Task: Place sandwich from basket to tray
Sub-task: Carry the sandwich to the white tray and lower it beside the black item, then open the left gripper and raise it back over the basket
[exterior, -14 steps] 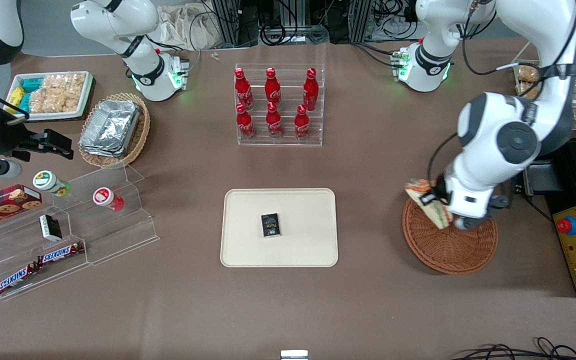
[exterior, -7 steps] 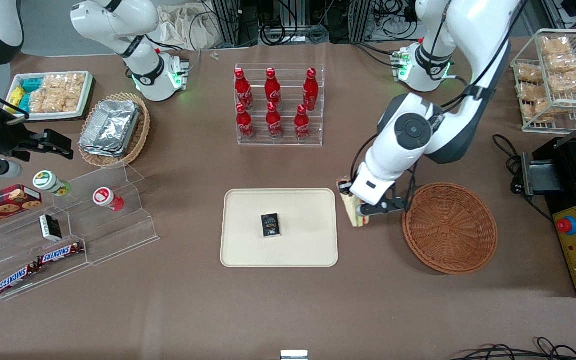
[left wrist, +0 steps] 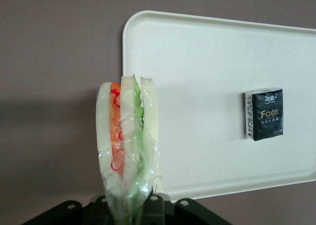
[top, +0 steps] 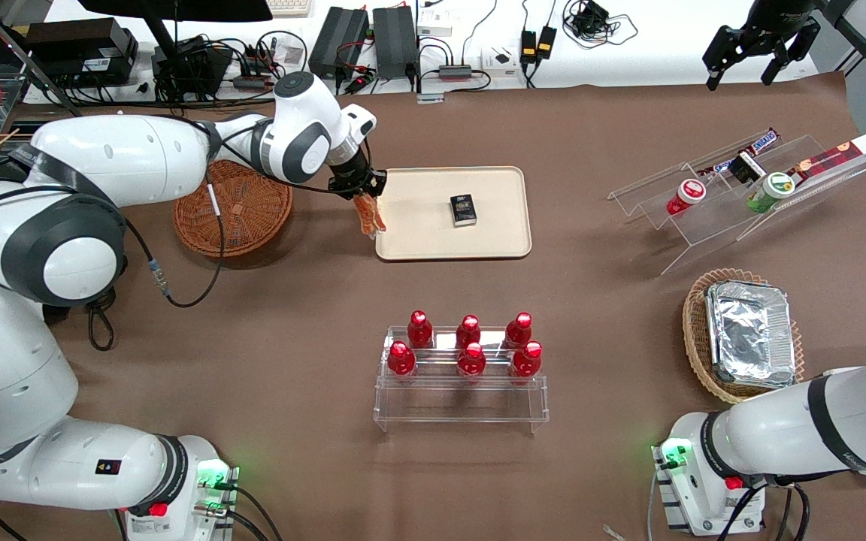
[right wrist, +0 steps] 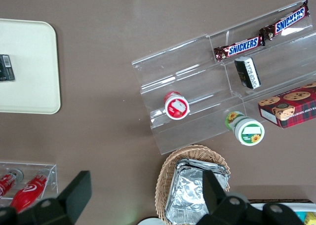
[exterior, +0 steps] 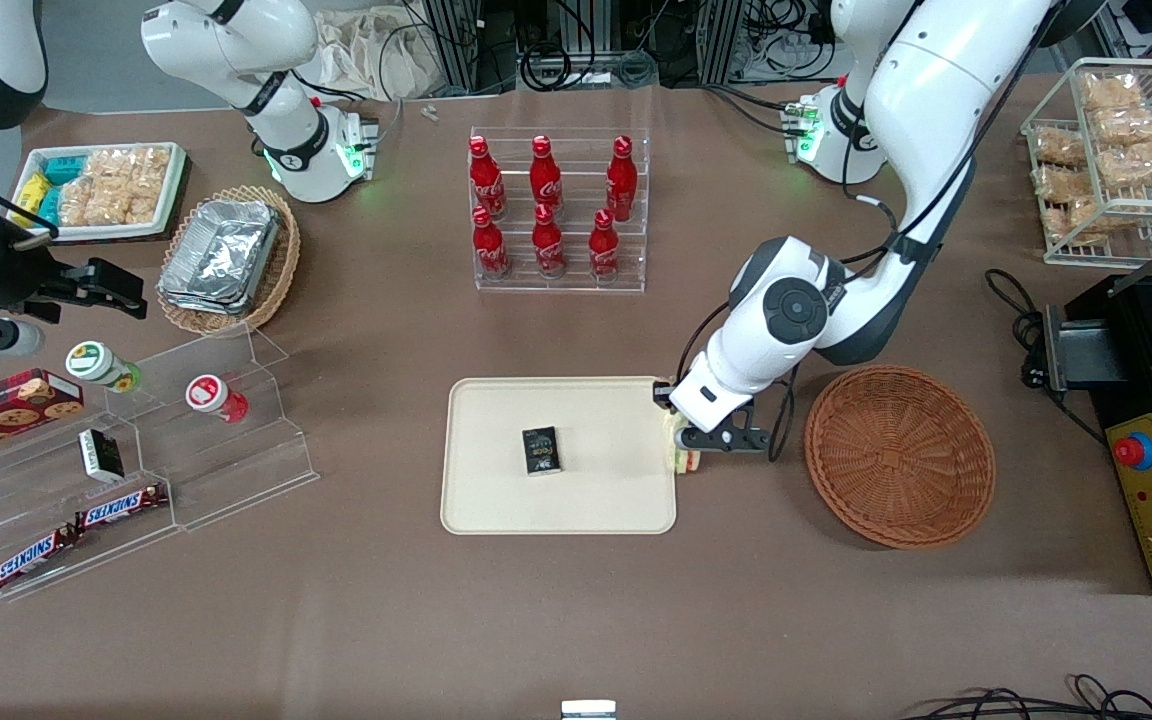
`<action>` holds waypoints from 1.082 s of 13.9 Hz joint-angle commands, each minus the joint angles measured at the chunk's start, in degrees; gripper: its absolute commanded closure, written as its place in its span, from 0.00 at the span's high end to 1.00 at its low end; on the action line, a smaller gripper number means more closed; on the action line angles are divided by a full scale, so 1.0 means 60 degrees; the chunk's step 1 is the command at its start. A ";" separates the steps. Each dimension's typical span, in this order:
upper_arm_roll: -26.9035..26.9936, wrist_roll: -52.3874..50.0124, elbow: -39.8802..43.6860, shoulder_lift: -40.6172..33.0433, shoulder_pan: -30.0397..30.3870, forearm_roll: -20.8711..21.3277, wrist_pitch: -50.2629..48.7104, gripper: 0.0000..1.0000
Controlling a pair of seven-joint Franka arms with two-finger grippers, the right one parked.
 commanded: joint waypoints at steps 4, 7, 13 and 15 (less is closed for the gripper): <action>0.0257 -0.0054 0.0298 0.0622 -0.0646 0.0370 0.0999 0.00; 0.0257 -0.0054 0.0327 0.0783 -0.0660 0.0428 0.1028 0.12; 0.0257 -0.0112 0.0356 0.0871 -0.0646 0.0824 0.1028 0.94; 0.0257 -0.0739 0.0342 0.0842 -0.0646 0.0839 0.1028 0.99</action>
